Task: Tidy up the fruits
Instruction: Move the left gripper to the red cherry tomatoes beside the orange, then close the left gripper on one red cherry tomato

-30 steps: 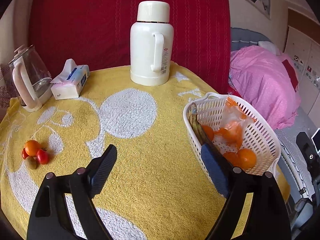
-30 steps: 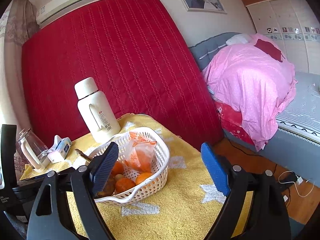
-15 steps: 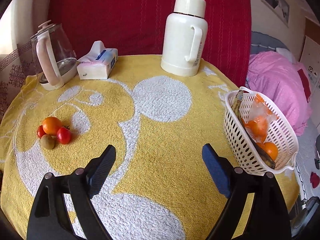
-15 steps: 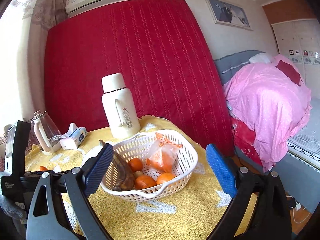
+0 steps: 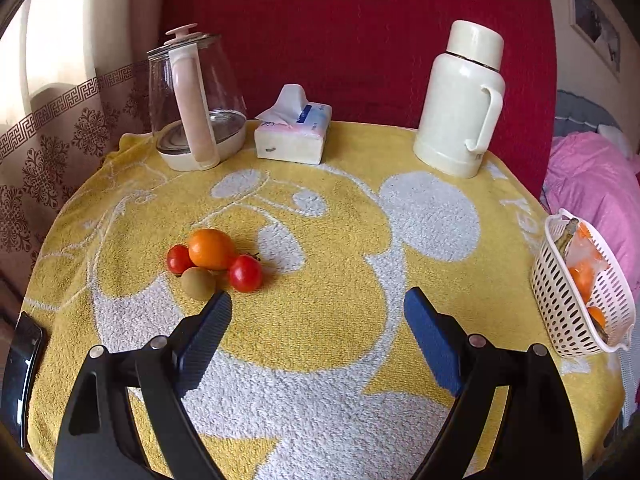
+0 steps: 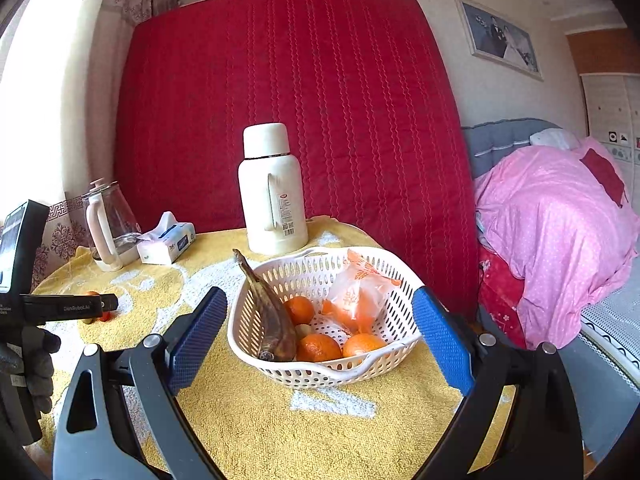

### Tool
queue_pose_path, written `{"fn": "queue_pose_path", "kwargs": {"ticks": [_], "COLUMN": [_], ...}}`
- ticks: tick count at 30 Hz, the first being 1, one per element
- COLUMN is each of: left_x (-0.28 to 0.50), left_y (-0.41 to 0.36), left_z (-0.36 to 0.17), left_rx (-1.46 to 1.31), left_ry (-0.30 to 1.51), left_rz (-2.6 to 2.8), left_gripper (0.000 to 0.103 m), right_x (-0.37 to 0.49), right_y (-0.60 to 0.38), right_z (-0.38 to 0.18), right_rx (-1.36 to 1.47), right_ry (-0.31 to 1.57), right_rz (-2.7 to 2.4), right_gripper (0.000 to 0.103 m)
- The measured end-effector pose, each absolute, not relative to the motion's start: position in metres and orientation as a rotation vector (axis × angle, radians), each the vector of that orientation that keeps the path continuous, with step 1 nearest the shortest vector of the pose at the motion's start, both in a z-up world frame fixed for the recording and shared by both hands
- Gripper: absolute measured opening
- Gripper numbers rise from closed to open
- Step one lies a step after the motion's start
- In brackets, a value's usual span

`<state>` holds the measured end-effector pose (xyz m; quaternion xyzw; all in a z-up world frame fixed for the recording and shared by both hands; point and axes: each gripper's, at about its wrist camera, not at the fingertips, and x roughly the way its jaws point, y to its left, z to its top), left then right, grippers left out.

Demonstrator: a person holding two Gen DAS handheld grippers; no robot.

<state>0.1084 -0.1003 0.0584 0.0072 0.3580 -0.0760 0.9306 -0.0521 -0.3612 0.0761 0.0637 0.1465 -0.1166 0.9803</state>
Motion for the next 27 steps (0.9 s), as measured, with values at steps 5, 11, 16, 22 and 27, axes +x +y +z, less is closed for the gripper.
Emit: {"fn": "queue_pose_path", "kwargs": {"ticks": [5,11,16,22,27], "left_x": [0.118,0.133,0.149,0.170,0.179], "left_y": [-0.057,-0.012,0.011,0.030,0.023], "left_z": [0.055,0.048,0.039,0.028,0.027], "left_rx": [-0.035,-0.074,-0.089,-0.099,-0.059], "left_ry": [0.740,0.747,0.774,0.820,0.818], "left_rz": [-0.075,0.008,0.028,0.028,-0.030], "left_gripper": [0.087,0.087,0.080,0.060,0.059], "right_x": [-0.049,-0.047,-0.045,-0.040,-0.040], "right_y": [-0.362,-0.358,-0.350,-0.349,-0.349], "right_z": [0.074,0.072,0.071,0.069,0.068], "right_rx": [0.122,0.091,0.042,0.031,0.023], "right_ry": [0.308,0.307,0.305,0.323,0.325], "right_rz": [-0.246,-0.268,-0.273,-0.289,-0.309], "right_gripper": [0.095,0.095,0.095,0.095,0.095]}}
